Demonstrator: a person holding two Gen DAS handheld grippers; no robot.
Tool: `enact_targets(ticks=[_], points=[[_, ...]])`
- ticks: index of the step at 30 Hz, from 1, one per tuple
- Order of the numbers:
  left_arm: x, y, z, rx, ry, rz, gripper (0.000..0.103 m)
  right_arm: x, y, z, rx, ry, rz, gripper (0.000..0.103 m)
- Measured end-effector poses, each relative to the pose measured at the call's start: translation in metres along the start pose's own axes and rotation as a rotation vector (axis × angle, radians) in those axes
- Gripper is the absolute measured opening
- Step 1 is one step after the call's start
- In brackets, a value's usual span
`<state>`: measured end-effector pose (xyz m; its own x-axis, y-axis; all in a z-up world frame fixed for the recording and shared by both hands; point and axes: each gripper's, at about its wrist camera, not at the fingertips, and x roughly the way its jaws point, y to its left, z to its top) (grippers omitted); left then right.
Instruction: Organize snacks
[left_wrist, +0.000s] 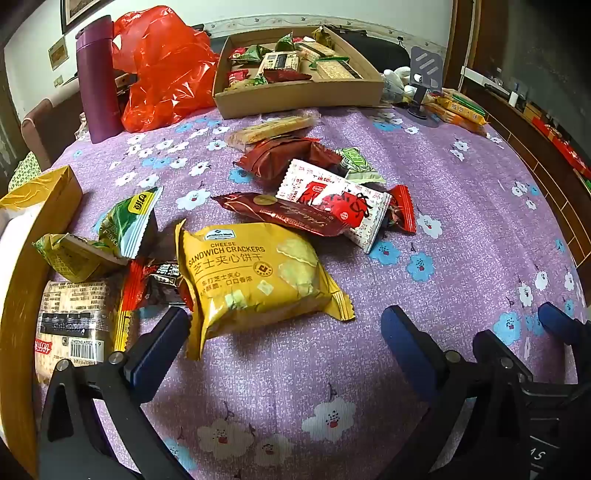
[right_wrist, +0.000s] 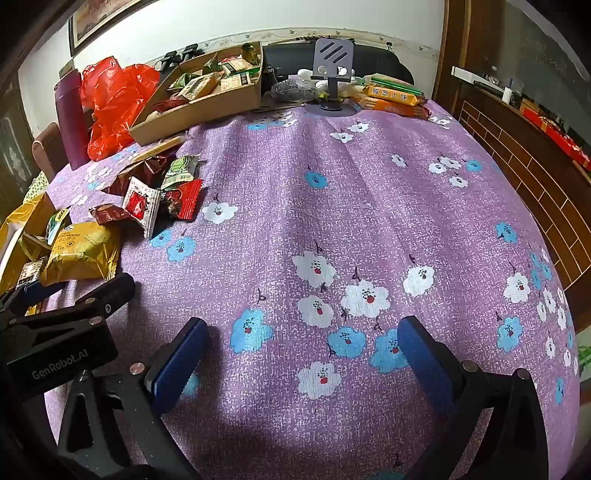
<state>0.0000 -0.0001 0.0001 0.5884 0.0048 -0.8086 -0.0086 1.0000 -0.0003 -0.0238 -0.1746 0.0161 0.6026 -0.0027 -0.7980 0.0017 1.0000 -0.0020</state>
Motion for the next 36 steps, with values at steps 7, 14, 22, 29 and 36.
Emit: enact_targets(ticks=[7,14,22,29,36], points=[[0.0,0.0,0.0,0.0,0.0,0.0,0.103,0.001,0.0,0.0,0.0,0.0,0.0,0.103],[0.0,0.0,0.003,0.039,0.074,-0.024,0.103,0.001,0.0,0.001,0.002,0.005,0.004,0.103],[-0.03,0.019,-0.016,0.033,0.149,-0.242,0.097,-0.001,-0.001,0.002,-0.022,0.051,0.016,0.103],[-0.104,0.085,-0.042,-0.069,-0.046,-0.308,0.096,-0.006,0.0,-0.002,-0.032,0.055,0.006,0.096],[-0.117,0.154,-0.047,-0.167,-0.117,-0.248,0.096,-0.042,0.029,-0.002,-0.039,-0.034,0.163,0.087]])
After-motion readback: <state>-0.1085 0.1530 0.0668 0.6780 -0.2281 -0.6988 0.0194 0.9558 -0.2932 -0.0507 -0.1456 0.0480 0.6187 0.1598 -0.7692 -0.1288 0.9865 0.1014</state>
